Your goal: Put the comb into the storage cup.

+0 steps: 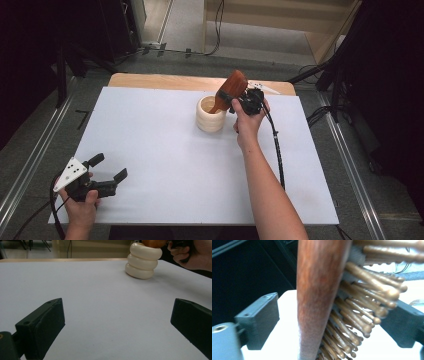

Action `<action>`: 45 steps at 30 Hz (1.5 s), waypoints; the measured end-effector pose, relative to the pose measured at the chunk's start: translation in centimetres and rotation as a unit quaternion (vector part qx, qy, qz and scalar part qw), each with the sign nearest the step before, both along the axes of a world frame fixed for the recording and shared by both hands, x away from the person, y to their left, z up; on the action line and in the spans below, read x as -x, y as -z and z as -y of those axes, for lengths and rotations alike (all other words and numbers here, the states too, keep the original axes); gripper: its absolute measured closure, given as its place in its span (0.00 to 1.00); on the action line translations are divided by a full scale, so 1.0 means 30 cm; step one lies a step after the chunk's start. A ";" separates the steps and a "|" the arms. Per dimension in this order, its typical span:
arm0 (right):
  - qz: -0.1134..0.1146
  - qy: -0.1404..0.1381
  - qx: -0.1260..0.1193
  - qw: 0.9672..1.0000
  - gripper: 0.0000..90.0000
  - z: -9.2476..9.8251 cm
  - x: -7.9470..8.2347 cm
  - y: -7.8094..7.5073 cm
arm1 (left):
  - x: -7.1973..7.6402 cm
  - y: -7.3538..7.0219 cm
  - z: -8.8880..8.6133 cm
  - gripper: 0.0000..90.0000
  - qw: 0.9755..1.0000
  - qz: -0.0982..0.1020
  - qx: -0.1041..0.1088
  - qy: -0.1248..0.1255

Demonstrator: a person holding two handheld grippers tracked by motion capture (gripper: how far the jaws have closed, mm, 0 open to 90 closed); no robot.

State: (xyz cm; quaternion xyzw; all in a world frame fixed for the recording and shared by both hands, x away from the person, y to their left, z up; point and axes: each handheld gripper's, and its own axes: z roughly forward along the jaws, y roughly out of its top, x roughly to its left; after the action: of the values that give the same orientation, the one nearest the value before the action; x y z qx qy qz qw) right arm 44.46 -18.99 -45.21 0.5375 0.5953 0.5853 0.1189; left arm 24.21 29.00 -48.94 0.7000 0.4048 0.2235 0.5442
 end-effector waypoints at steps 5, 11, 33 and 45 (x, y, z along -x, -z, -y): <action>0.007 -0.010 0.024 1.000 0.00 -0.008 0.008 -0.005 | 0.000 0.001 0.002 0.00 1.000 0.001 -0.001 0.001; 0.003 -0.010 0.042 0.999 0.00 -0.007 0.016 -0.010 | 0.000 0.000 0.001 0.00 1.000 0.001 0.000 0.001; 0.010 -0.017 0.063 0.998 0.00 0.019 0.071 -0.040 | 0.000 0.000 0.000 0.00 1.000 0.000 0.002 0.001; 0.021 -0.020 0.080 0.996 0.00 0.052 0.136 -0.033 | 0.001 0.000 0.000 0.00 1.000 0.000 0.001 0.002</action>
State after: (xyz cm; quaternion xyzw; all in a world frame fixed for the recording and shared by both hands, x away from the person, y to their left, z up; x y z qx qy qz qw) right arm 40.37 -20.55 -44.20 0.5021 0.6482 0.5489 0.1628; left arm 24.19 28.99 -48.93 0.7002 0.4036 0.2227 0.5452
